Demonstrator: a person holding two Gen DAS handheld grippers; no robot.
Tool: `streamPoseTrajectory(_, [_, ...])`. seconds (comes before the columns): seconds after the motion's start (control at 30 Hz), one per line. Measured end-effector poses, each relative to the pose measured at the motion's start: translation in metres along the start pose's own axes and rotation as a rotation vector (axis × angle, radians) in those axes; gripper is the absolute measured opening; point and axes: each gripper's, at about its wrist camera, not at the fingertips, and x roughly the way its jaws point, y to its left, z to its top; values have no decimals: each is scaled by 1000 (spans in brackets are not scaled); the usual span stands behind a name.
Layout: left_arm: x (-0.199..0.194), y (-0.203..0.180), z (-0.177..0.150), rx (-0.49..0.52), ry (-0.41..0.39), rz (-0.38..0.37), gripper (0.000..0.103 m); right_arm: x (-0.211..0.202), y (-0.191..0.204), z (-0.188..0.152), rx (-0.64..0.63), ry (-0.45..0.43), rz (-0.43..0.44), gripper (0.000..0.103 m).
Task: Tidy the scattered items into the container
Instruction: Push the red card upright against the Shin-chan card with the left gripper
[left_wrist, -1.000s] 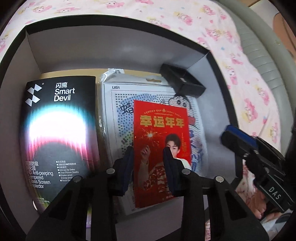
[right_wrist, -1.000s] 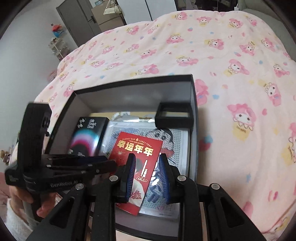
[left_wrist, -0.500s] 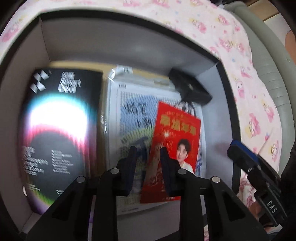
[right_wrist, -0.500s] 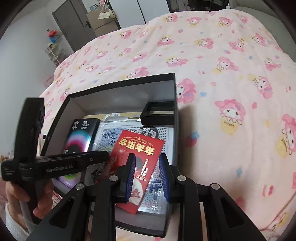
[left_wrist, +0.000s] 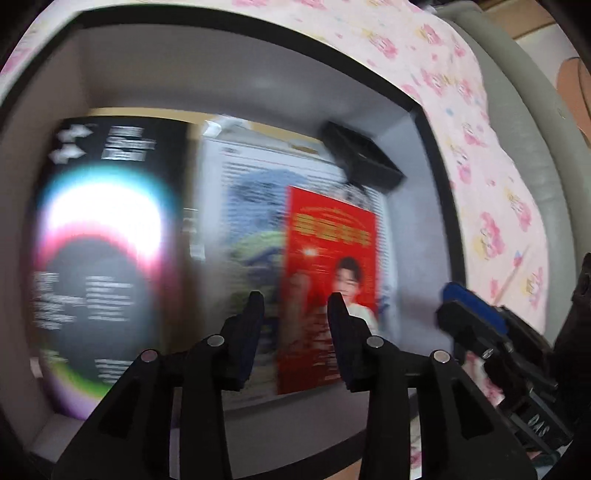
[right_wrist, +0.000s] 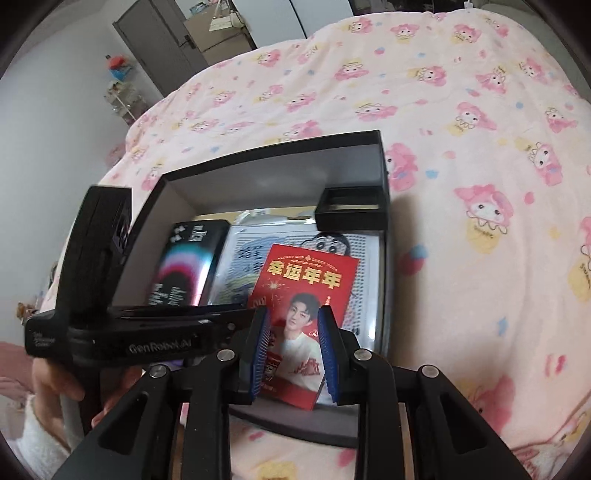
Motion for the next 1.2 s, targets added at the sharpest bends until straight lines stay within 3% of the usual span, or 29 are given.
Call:
streamPoseTrajectory(0.1, [-3, 6, 1, -1, 33, -25, 34, 1, -1, 5, -11, 8, -55, 24])
streamPoseTrajectory(0.23, [11, -11, -1, 85, 119, -55, 35, -4, -7, 17, 13, -1, -66, 24])
streamPoseTrajectory(0.37, [11, -19, 3, 117, 112, -35, 37, -7, -9, 22, 8, -13, -97, 24])
streamPoseTrajectory(0.63, [22, -10, -1, 46, 176, -233, 36, -4, -20, 11, 58, 11, -82, 24])
streamPoseTrajectory(0.77, [14, -16, 2, 92, 156, -185, 36, -10, -25, 11, 74, 3, -73, 24])
streamPoseTrajectory(0.83, [8, -8, 5, 82, 141, -185, 36, -12, -20, 10, 51, 2, -90, 24])
streamPoseTrajectory(0.93, [0, 13, 12, 39, 86, -111, 36, -11, -8, 9, -4, 8, -96, 24])
streamPoseTrajectory(1.1, [-11, 18, 6, 22, 62, -66, 35, 13, 9, 11, -66, 64, -74, 24])
streamPoseTrajectory(1.2, [-23, 26, 5, 15, 5, -9, 27, 31, 18, 14, -84, 103, -48, 24])
